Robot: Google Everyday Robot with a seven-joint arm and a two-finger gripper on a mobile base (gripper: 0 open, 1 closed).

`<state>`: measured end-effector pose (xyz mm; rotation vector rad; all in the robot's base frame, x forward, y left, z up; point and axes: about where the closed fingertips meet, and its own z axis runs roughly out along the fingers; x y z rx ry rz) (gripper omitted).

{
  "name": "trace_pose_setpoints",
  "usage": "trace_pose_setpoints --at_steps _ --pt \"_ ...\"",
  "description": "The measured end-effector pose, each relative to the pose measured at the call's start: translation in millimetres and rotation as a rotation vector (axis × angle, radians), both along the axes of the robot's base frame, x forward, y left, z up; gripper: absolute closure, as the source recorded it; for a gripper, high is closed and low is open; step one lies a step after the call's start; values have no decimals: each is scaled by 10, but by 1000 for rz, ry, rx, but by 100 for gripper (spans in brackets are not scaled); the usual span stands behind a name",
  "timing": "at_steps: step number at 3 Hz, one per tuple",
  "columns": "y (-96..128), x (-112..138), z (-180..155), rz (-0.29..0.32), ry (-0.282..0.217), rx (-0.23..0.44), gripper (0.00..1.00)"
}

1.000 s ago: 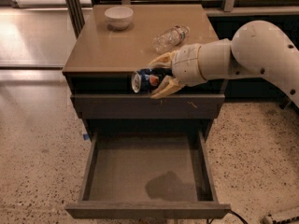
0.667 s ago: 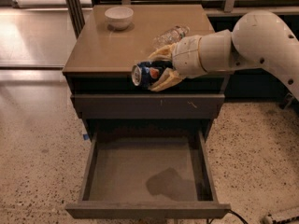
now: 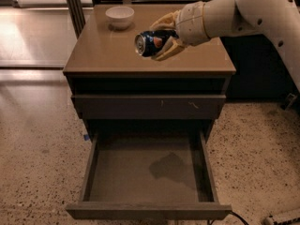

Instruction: Pick pepsi can from middle drawer and place on counter

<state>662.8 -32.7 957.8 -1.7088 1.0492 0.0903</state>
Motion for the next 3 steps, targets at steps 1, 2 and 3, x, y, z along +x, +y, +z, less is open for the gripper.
trace_pose_setpoints --at_steps 1,2,3 --pt "-237 281 113 -43 -11 49 100" --pt "-503 382 46 -104 0 76 100" --pt "-793 396 -344 -153 56 47 100"
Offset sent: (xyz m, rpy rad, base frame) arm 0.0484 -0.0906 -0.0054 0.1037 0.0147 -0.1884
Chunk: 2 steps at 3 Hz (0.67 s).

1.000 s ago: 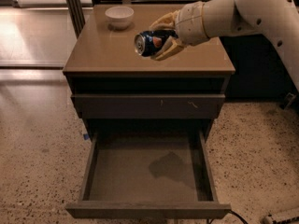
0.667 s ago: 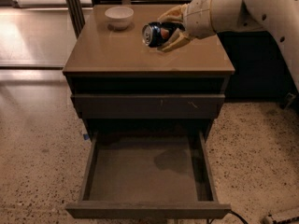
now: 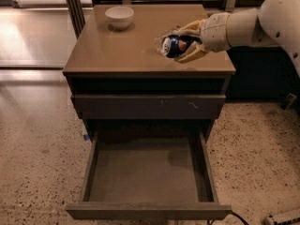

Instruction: Pick pepsi can from middle drawer and place on counter

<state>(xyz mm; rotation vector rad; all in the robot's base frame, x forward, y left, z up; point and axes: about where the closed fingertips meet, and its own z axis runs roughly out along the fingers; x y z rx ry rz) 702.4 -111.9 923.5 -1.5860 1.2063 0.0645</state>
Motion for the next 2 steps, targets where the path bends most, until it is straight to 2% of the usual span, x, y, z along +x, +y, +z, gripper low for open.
trace_pose_setpoints --at_steps 1,2 --pt "0 0 0 0 0 0 100" --pt "-33 137 -127 3 10 -2 100"
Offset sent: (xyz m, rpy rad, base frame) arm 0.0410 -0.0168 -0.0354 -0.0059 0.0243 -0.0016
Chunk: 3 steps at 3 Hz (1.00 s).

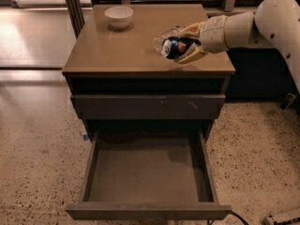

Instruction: Pick pepsi can from middle drawer and place on counter

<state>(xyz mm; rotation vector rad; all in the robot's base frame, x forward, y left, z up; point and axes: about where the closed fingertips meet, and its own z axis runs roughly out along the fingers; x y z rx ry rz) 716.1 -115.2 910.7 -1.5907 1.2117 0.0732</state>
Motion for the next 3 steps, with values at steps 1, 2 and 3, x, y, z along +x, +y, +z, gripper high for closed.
trace_pose_setpoints --at_steps 1,2,3 --pt "-48 169 -211 6 23 -7 100" --pt "-117 423 -307 13 28 -31 100" --pt "-192 561 -310 7 34 -46 100"
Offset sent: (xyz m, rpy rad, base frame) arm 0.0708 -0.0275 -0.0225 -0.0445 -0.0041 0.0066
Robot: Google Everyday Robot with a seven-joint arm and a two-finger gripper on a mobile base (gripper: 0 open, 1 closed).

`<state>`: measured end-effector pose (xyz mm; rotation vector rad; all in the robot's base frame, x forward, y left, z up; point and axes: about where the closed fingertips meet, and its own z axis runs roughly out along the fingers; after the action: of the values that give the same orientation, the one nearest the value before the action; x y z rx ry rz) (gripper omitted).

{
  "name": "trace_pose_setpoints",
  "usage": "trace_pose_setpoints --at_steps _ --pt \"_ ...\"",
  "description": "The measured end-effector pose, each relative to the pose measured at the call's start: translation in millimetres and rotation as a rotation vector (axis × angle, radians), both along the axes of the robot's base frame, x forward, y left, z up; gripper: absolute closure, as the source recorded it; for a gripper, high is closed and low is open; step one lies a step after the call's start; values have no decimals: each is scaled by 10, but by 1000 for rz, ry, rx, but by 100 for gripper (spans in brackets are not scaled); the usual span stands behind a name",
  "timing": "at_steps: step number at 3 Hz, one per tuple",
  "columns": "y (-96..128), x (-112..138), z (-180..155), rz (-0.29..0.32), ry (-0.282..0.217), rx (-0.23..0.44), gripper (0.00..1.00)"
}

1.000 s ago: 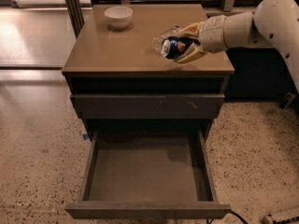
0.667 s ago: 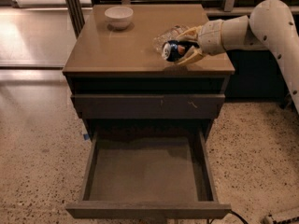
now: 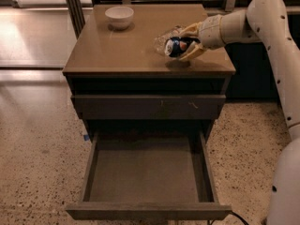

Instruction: Pick pepsi can from middle drawer and place on counter

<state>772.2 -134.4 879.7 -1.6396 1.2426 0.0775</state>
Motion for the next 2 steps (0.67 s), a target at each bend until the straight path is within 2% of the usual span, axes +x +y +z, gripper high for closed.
trace_pose_setpoints --at_steps 2 --pt "-132 34 -203 -24 79 -7 100"
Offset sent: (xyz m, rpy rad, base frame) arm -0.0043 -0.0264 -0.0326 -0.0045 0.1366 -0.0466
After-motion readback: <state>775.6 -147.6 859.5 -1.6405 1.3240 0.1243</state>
